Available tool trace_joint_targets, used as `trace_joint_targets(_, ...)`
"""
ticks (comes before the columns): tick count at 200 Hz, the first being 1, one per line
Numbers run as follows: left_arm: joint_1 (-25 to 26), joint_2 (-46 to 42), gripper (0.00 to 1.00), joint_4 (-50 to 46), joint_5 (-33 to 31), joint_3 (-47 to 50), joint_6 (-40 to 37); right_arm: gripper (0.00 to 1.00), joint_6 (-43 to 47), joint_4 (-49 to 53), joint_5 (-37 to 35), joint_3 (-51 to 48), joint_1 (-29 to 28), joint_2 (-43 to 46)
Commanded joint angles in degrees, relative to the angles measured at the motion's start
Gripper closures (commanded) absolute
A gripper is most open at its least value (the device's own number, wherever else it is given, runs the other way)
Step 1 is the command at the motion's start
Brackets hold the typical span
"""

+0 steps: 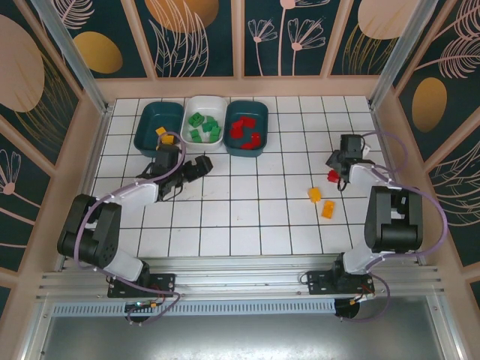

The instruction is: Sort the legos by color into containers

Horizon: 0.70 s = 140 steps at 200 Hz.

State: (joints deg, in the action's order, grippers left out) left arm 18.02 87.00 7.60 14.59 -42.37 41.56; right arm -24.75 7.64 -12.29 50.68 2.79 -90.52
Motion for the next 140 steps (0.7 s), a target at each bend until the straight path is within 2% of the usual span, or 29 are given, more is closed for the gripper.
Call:
trace_joint_targets(1, 0.33, -3.83, 0.02, 5.12, 1.91, 2.11, 1.11, 0.34, 0.39, -2.92, 5.73, 2.35, 3.00, -2.30)
trace_joint_targets(22, 0.59, -3.75, 0.02, 5.73, 2.87, 3.38, 1.35, 0.39, 1.66, -2.98, 7.67, 4.59, 3.58, -4.95)
trace_joint_targets(102, 1.30, -3.90, 0.02, 5.93, 3.29, 5.02, 1.22, 0.41, 2.79, -0.15, 7.91, 11.38, 6.02, -13.09)
trace_joint_targets(140, 1.27, -4.08, 0.02, 5.64, 3.17, 5.02, 1.06, 0.42, 3.64, -0.86, 9.09, 10.61, 6.38, -13.30)
